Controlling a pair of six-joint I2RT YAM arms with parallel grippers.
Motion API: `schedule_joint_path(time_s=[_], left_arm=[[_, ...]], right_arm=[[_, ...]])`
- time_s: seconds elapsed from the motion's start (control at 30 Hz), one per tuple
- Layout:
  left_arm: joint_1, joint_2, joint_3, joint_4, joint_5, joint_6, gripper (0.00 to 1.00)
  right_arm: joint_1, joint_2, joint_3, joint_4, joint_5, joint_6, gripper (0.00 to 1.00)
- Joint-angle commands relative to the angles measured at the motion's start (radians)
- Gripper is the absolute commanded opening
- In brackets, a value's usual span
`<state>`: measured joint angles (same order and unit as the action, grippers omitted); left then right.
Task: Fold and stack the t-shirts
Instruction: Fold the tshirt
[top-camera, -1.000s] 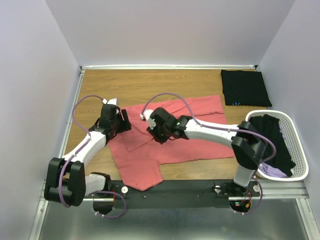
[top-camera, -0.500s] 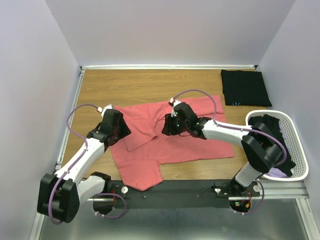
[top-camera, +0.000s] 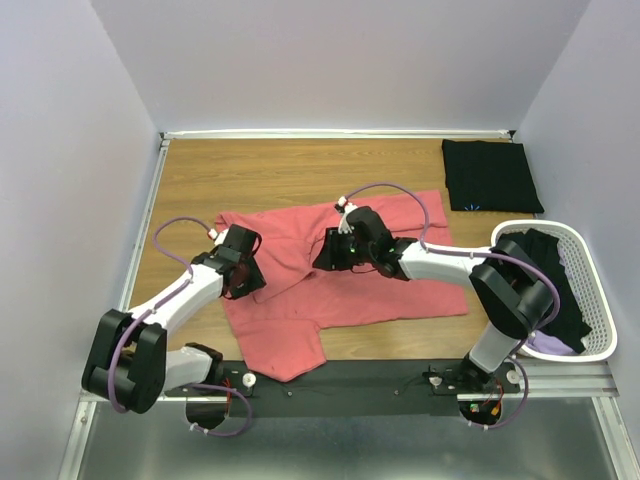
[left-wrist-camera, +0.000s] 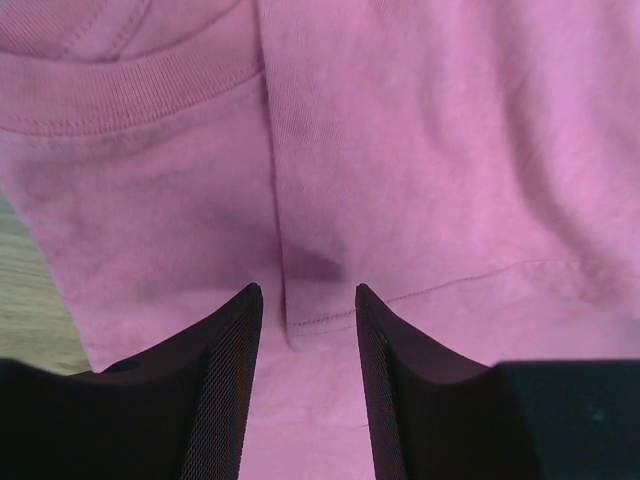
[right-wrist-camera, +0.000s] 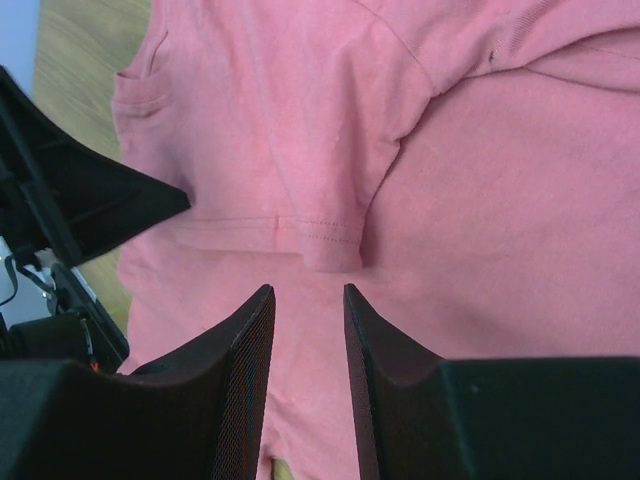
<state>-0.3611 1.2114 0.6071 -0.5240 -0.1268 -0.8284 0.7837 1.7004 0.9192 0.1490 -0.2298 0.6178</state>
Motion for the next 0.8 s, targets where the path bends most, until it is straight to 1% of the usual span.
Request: schedule_joint_path(time_s=[0.0, 0.17, 0.3, 0.33, 0.37, 0.43, 0.53, 0.6, 0.77], left_arm=[[-0.025, 0.046, 0.029, -0.054, -0.011, -0.032, 0.50], [-0.041, 0.089, 0.034, -0.054, -0.022, -0.051, 0.50], [-0.045, 0.099, 0.036, -0.056, -0.022, -0.061, 0.43], [-0.047, 0.091, 0.036, -0.059, -0.027, -0.061, 0.38], [-0.047, 0.086, 0.039, -0.062, -0.028, -0.064, 0.35], [-0.048, 0.073, 0.042, -0.071, -0.031, -0.067, 0.32], [-0.055, 0.060, 0.046, -0.083, -0.034, -0.071, 0.32], [-0.059, 0.056, 0.049, -0.088, -0.037, -0.072, 0.40], [-0.065, 0.039, 0.060, -0.100, -0.048, -0.080, 0.41]], right_arm=[[-0.011, 0.010, -0.023, 0.057, -0.032, 0.011, 0.41], [-0.018, 0.002, -0.045, 0.084, -0.048, 0.008, 0.41], [-0.027, 0.004, -0.057, 0.095, -0.060, 0.003, 0.41], [-0.027, 0.004, -0.057, 0.096, -0.062, 0.003, 0.41], [-0.029, 0.005, -0.059, 0.100, -0.062, 0.000, 0.41], [-0.029, 0.010, -0.059, 0.100, -0.066, 0.002, 0.41], [-0.029, 0.013, -0.059, 0.101, -0.072, 0.002, 0.41], [-0.031, 0.013, -0.059, 0.100, -0.075, 0.000, 0.41], [-0.031, 0.008, -0.062, 0.101, -0.075, 0.002, 0.41]])
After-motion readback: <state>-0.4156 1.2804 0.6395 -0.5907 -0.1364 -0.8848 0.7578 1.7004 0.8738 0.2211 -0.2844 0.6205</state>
